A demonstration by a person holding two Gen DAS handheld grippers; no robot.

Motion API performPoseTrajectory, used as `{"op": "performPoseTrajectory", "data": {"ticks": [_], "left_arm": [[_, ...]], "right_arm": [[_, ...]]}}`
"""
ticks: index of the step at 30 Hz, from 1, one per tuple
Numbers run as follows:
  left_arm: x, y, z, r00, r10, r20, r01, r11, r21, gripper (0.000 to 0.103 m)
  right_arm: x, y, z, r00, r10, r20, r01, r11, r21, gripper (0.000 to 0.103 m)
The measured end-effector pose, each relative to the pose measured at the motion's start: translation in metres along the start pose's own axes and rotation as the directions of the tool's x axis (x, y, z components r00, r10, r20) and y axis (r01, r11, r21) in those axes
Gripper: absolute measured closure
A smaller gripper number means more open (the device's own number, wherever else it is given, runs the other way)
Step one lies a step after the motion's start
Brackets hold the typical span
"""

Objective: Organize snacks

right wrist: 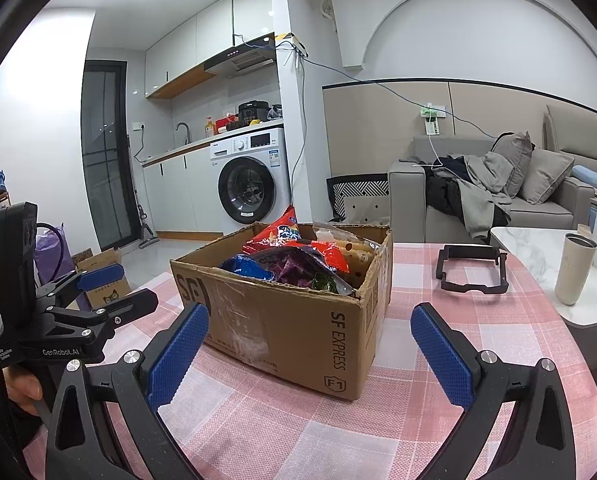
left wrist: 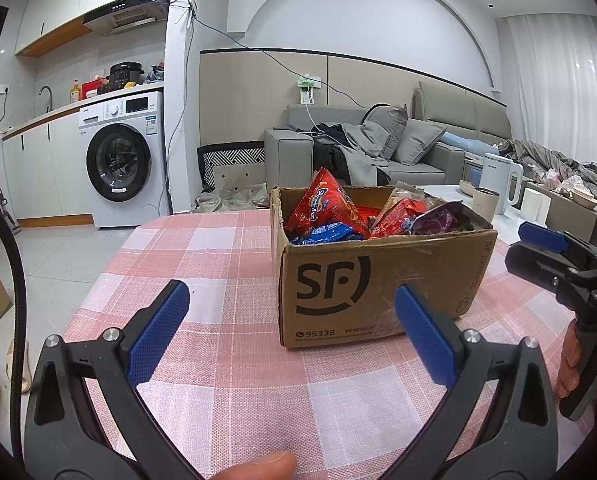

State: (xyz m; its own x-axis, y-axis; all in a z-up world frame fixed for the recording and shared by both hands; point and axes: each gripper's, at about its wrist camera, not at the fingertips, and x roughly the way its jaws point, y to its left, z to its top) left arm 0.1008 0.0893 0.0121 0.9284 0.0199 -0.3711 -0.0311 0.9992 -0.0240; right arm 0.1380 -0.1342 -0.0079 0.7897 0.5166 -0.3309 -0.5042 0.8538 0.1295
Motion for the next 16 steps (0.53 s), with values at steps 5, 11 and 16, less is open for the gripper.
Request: {"op": "performPoseTrajectory", "data": {"ticks": [5, 11, 16], "left_arm": [[0.0007, -0.0011, -0.0003, 1.000, 0.000, 0.000, 0.000, 1.000, 0.000, 0.001], [0.0002, -0.0006, -0.0004, 1.000, 0.000, 0.000, 0.000, 1.000, -0.001, 0.001], [-0.0002, -0.0014, -0.0010, 1.000, -0.003, 0.002, 0.003, 1.000, -0.001, 0.001]], "right_arm": [[-0.0006, 0.0000, -0.0002, 1.000, 0.000, 0.000, 0.000, 1.000, 0.001, 0.000], [-0.0006, 0.0001, -0.0003, 1.000, 0.000, 0.000, 0.000, 1.000, 0.000, 0.000], [-0.0005, 0.0001, -0.0004, 1.000, 0.000, 0.001, 0.000, 1.000, 0.000, 0.000]]}}
